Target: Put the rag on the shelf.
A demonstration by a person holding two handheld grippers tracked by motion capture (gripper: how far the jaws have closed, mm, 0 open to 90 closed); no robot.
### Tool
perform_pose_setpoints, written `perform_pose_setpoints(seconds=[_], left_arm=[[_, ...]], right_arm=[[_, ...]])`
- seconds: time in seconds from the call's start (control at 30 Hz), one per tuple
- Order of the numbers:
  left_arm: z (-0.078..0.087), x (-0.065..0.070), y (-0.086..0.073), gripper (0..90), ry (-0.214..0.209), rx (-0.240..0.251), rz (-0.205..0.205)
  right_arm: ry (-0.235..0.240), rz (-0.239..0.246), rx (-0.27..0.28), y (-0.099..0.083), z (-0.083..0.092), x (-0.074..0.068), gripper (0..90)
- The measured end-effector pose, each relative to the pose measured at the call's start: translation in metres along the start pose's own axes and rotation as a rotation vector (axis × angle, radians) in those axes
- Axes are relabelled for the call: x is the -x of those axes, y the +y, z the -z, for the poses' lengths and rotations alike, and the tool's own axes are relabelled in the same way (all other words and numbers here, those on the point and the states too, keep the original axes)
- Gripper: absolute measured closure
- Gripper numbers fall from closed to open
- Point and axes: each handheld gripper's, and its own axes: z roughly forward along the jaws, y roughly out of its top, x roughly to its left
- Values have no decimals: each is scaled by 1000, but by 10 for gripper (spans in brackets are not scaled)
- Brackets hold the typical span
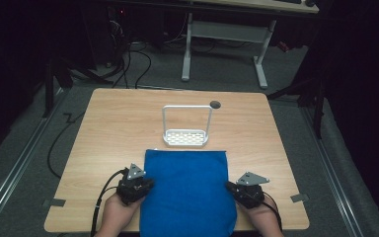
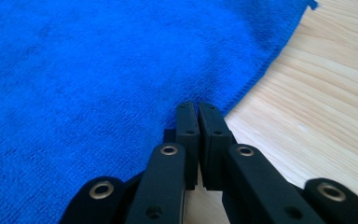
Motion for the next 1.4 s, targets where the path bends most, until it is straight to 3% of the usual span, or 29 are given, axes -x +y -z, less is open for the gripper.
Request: perform_pose_setpoints(seconds=[0.17, 0.3, 0.37, 0.53, 0.67, 0.87, 1.0, 1.1, 1.2, 1.3, 1.4], left_arm=[[2, -2, 0, 744, 10, 8, -7], [6, -5, 5, 703, 55, 87, -18], [7, -10, 8, 687, 56, 133, 4], [-3, -24, 15, 641, 101, 179, 36], [-13, -34, 20, 603, 128, 171, 58], [-27, -45, 33, 570, 159, 161, 27], [-36, -53, 42, 530, 184, 164, 40], [-40, -59, 43, 506, 176, 157, 70], [-40, -65, 43, 488, 136, 162, 110], [-40, -67, 43, 488, 119, 177, 117], [-43, -71, 47, 489, 104, 145, 123]], right_arm=[[6, 18, 9, 2, -1, -4, 841], [1, -7, 30, 1, 3, 1, 806], [-8, -12, 34, -1, 3, 4, 796], [-18, -26, 43, -2, 4, 8, 742], [-22, -28, 51, -3, 4, 9, 716], [-30, -51, 69, -5, 7, 14, 681], [-37, -77, 73, -7, 7, 17, 657], [-42, -81, 74, -7, 6, 18, 643], [-55, -87, 72, -8, 6, 17, 616], [-69, -94, 84, -8, 7, 17, 600], [-72, -119, 115, -6, 8, 20, 564]])
